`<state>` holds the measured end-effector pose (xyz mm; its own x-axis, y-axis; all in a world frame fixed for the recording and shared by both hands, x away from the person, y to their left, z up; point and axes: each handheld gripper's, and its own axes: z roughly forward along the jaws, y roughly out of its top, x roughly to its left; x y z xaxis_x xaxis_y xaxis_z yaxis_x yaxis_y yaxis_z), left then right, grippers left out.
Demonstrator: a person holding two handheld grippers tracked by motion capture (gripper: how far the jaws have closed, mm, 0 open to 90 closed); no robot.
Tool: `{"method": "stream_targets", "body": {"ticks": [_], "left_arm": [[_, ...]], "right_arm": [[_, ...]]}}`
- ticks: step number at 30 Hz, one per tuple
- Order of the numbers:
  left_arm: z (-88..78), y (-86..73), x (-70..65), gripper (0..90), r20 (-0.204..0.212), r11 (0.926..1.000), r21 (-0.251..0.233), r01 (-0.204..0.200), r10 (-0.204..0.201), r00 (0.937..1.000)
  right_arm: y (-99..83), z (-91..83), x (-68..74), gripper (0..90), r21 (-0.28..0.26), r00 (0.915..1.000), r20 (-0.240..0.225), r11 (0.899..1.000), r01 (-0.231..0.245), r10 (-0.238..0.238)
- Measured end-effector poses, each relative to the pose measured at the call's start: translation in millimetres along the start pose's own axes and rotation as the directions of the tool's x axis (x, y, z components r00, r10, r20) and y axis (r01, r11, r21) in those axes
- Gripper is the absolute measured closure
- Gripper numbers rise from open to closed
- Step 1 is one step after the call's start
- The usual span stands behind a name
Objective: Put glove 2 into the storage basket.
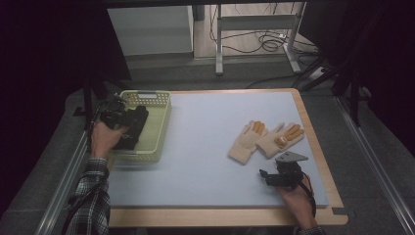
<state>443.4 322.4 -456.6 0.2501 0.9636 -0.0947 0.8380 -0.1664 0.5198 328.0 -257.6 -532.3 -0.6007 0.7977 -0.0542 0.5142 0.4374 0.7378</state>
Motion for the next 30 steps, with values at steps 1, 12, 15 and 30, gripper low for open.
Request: {"method": "stream_targets", "body": {"ticks": [1, 12, 15, 30], "left_arm": [[0.0, 0.0, 0.0, 3.9, 0.000, 1.0000, 0.000, 0.000, 0.000, 1.0000], [-22.5, -16.8, -41.5, 0.3, 0.065, 0.9714, -0.162, -0.174, 0.186, 0.9804], [-29.5, -21.8, -57.4, 0.0, 0.090, 0.9573, -0.206, -0.203, 0.225, 0.9702], [-42.3, -52.6, -139.6, 0.0, 0.187, 0.8796, -0.331, -0.342, 0.416, 0.8898]], "right_arm": [[0.0, 0.0, 0.0, 20.7, 0.000, 1.0000, 0.000, 1.000, 0.000, 0.000], [0.0, 0.0, 0.0, 20.6, 0.000, 1.0000, 0.001, 1.000, 0.000, 0.000], [0.0, 0.0, 0.0, 20.5, 0.001, 1.0000, 0.001, 1.000, 0.000, 0.000], [0.1, -0.3, 0.1, 20.4, 0.004, 1.0000, 0.001, 1.000, -0.002, 0.002]]}}
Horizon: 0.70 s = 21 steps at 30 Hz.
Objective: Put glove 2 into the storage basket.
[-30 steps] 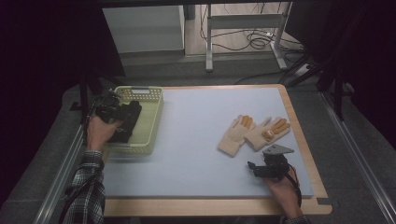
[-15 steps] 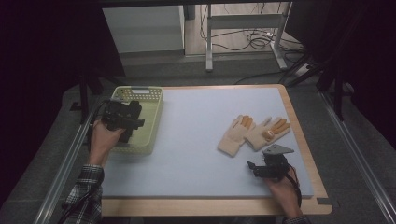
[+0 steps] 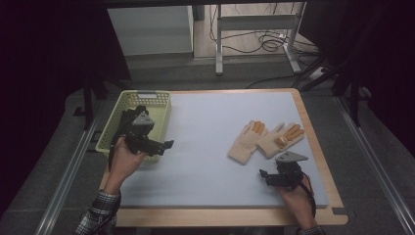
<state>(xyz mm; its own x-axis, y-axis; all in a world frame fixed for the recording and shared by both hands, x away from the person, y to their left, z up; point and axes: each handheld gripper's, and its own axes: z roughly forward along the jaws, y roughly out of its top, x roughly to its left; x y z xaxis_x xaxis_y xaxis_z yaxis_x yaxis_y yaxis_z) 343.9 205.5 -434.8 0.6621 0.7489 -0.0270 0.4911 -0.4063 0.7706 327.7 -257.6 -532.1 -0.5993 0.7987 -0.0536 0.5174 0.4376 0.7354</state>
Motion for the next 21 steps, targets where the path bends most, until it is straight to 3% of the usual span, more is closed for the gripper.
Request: {"method": "stream_targets", "body": {"ticks": [1, 2, 3, 9, 13, 15, 16, 21], "left_arm": [[0.0, 0.0, 0.0, 0.6, 0.000, 1.0000, 0.000, 0.000, 0.000, 1.0000], [3.9, -3.1, -12.0, 0.9, 0.030, 0.9999, -0.004, -0.013, 0.013, 0.9995], [3.9, -3.1, -12.0, 0.9, 0.030, 0.9999, -0.004, -0.013, 0.013, 0.9995], [13.5, -23.0, -45.4, 0.0, 0.084, 0.9987, -0.040, -0.031, 0.034, 0.9958], [23.5, -38.4, -62.6, 0.0, 0.089, 0.9980, -0.036, -0.052, 0.055, 0.9945], [25.7, -41.0, -65.0, 0.0, 0.089, 0.9980, -0.032, -0.055, 0.058, 0.9944], [32.7, -49.0, -70.6, 0.0, 0.078, 0.9974, -0.014, -0.070, 0.071, 0.9944], [47.1, -68.6, -74.4, 0.0, 0.060, 0.9976, 0.020, -0.066, 0.064, 0.9961]], "right_arm": [[0.0, 0.0, 0.0, 20.4, 0.000, 1.0000, 0.000, 1.000, 0.000, 0.000], [0.0, 0.1, -0.3, 20.3, -0.001, 1.0000, 0.000, 1.000, 0.004, -0.004], [0.0, 0.1, -0.3, 20.3, -0.001, 1.0000, 0.000, 1.000, 0.004, -0.004], [0.0, 0.1, -0.2, 20.3, -0.001, 1.0000, 0.001, 1.000, 0.002, -0.002], [0.0, 0.1, -0.2, 20.3, -0.001, 1.0000, 0.001, 1.000, 0.003, -0.003], [0.0, 0.1, -0.2, 20.3, -0.001, 1.0000, 0.001, 1.000, 0.003, -0.003], [0.0, 0.1, -0.2, 20.3, -0.001, 1.0000, 0.001, 1.000, 0.003, -0.003], [0.0, 0.1, 0.0, 20.1, -0.002, 1.0000, 0.003, 1.000, 0.003, -0.003]]}}
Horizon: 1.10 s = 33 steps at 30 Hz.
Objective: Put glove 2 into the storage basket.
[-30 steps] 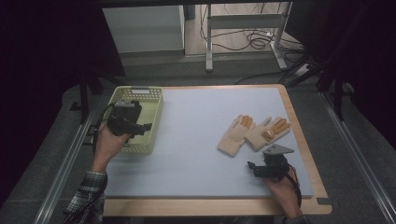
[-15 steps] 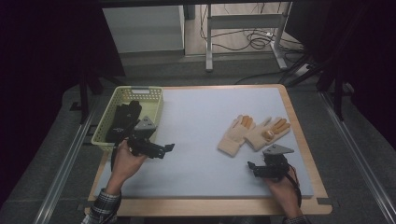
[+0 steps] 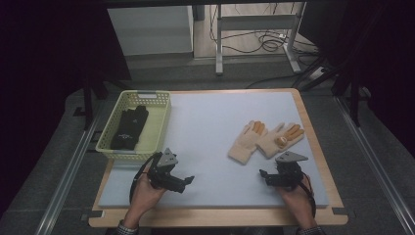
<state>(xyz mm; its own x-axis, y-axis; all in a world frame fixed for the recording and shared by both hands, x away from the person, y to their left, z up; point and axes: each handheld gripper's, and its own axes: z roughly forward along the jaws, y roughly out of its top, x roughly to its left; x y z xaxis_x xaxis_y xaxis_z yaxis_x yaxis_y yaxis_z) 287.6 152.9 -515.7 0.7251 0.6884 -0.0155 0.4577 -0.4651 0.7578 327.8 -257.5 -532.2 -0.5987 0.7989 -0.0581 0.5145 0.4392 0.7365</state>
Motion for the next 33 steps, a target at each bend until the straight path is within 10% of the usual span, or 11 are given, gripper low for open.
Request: {"method": "stream_targets", "body": {"ticks": [20, 33], "left_arm": [[20.7, -29.8, 11.9, 0.0, -0.041, 0.9939, 0.085, 0.071, -0.067, 0.9969], [20.6, -29.9, 12.0, 0.0, -0.040, 0.9938, 0.084, 0.072, -0.069, 0.9968]], "right_arm": [[0.4, -0.5, 0.0, 15.4, 0.003, 0.9990, 0.038, 1.000, -0.025, 0.025], [46.2, -1.3, -2.1, 31.4, -0.043, 0.9969, -0.079, 0.999, -0.001, -0.003]]}}
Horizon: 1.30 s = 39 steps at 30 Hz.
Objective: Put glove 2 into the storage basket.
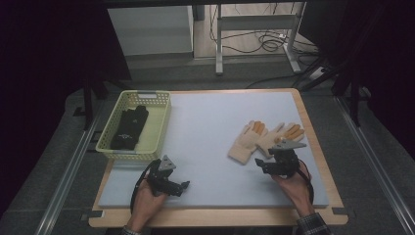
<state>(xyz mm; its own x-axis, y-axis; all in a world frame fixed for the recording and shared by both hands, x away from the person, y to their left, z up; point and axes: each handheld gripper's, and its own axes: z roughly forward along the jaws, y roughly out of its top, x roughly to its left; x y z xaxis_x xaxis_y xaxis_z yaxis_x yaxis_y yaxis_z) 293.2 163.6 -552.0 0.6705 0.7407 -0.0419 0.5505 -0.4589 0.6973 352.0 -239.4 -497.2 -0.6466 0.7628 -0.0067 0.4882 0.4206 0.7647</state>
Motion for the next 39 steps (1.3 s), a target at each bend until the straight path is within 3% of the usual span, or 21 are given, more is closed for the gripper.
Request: {"method": "stream_targets", "body": {"ticks": [3, 6, 10, 13, 18, 21, 23, 24, 25, 26, 27, 29, 30, 33, 35, 39], "left_arm": [[-0.1, 0.0, 0.1, 0.0, 0.000, 1.0000, 0.001, -0.001, 0.001, 1.0000], [-0.2, 0.0, 0.2, 0.0, 0.000, 1.0000, 0.003, -0.003, 0.003, 1.0000], [-0.2, 0.0, 0.3, 0.0, 0.001, 1.0000, 0.002, -0.003, 0.003, 1.0000], [-0.2, -0.1, 0.2, 0.0, 0.001, 1.0000, 0.001, -0.002, 0.002, 1.0000], [-0.1, -0.1, 0.2, 0.1, 0.001, 1.0000, 0.000, 0.000, 0.000, 1.0000], [-0.1, -0.1, 0.1, 0.1, 0.001, 1.0000, -0.001, 0.000, 0.000, 1.0000], [-0.1, -0.1, 0.1, 0.1, 0.001, 1.0000, -0.001, 0.000, 0.000, 1.0000], [-0.1, -0.1, 0.1, 0.1, 0.001, 1.0000, -0.001, 0.000, 0.000, 1.0000], [-0.1, -0.1, 0.1, 0.1, 0.001, 1.0000, -0.001, 0.000, 0.000, 1.0000], [-0.1, -0.2, 0.0, 0.1, 0.001, 1.0000, -0.001, 0.000, 0.000, 1.0000], [-0.1, -0.2, 0.0, 0.1, 0.001, 1.0000, -0.001, 0.000, 0.000, 1.0000], [-0.1, -0.1, 0.1, 0.1, 0.001, 1.0000, -0.001, 0.000, 0.000, 1.0000], [-0.1, -0.1, 0.1, 0.1, 0.001, 1.0000, -0.001, 0.000, 0.000, 1.0000], [-0.1, -0.1, 0.2, 0.1, 0.001, 1.0000, 0.000, 0.000, 0.000, 1.0000], [-0.3, -0.1, 0.4, 0.1, 0.001, 1.0000, 0.004, -0.004, 0.004, 1.0000], [0.0, -0.1, 0.0, 0.1, 0.000, 1.0000, -0.001, 0.001, -0.001, 1.0000]], "right_arm": [[11.9, 6.3, -1.4, 31.4, -0.004, 0.9999, -0.003, 1.000, 0.015, -0.015], [29.3, 23.4, -6.5, 28.5, 0.029, 0.9993, 0.001, 0.999, 0.037, -0.037], [42.2, 42.4, -13.4, 18.3, 0.048, 0.9996, -0.028, 0.999, -0.006, 0.008], [48.4, 52.3, -15.7, 16.4, 0.051, 0.9999, -0.009, 0.999, -0.005, 0.006], [55.5, 88.4, -20.5, 15.6, 0.122, 0.9998, 0.021, 0.993, 0.000, -0.002], [54.5, 99.1, -18.5, 21.9, 0.143, 0.9992, 0.030, 0.989, 0.023, -0.028], [56.1, 101.8, -11.3, 40.7, 0.146, 0.9963, 0.043, 0.987, 0.067, -0.074], [57.2, 101.3, -10.4, 46.3, 0.154, 0.9967, 0.044, 0.986, 0.060, -0.068], [57.2, 101.3, -10.4, 46.3, 0.154, 0.9967, 0.044, 0.986, 0.060, -0.068], [57.8, 99.7, -7.5, 55.6, 0.158, 0.9955, 0.060, 0.985, 0.062, -0.073], [57.8, 98.9, -6.1, 59.2, 0.160, 0.9948, 0.065, 0.985, 0.067, -0.078], [59.1, 95.0, -0.1, 68.3, 0.155, 0.9902, 0.068, 0.982, 0.110, -0.122], [61.2, 90.3, 2.0, 78.9, 0.133, 0.9890, 0.061, 0.983, 0.125, -0.135], [67.7, 81.6, 4.8, 80.0, 0.097, 0.9933, 0.018, 0.989, 0.112, -0.114], [78.8, 69.5, 20.2, 79.9, 0.072, 0.9885, -0.022, 0.986, 0.151, -0.150], [84.1, 61.8, 46.8, 79.0, 0.034, 0.9805, -0.095, 0.984, 0.176, -0.172]]}}
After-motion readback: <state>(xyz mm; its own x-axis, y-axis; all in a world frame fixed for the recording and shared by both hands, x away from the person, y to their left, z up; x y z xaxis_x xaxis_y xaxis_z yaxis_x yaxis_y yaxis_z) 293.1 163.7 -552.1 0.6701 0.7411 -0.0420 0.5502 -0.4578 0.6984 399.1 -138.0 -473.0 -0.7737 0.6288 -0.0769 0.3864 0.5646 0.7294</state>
